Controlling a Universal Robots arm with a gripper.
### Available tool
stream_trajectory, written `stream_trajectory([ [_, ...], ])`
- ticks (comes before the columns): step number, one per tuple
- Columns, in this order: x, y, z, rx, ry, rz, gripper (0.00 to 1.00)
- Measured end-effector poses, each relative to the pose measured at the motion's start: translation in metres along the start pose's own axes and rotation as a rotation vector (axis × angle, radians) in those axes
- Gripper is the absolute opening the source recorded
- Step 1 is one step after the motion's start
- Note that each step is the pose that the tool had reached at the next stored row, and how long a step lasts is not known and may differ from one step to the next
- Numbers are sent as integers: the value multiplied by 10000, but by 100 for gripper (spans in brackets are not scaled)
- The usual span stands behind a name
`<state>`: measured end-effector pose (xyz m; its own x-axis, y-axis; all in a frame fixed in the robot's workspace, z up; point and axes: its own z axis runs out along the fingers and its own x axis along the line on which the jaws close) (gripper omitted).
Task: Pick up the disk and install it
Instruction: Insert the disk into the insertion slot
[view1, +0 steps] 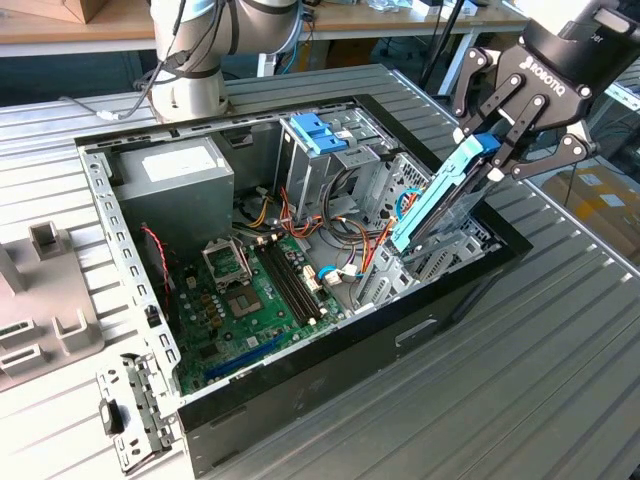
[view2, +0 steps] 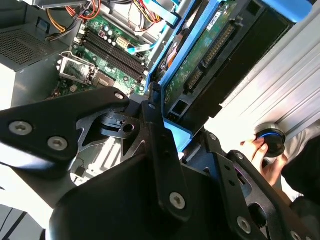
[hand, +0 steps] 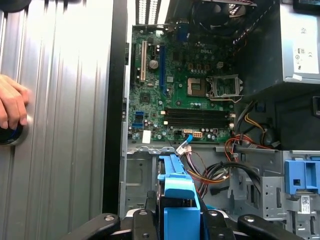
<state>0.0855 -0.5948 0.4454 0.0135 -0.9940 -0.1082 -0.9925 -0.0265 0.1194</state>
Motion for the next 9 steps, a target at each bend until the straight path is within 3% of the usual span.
stream_trajectory([
  [9, -6, -17, 103, -50, -1, 5, 37],
])
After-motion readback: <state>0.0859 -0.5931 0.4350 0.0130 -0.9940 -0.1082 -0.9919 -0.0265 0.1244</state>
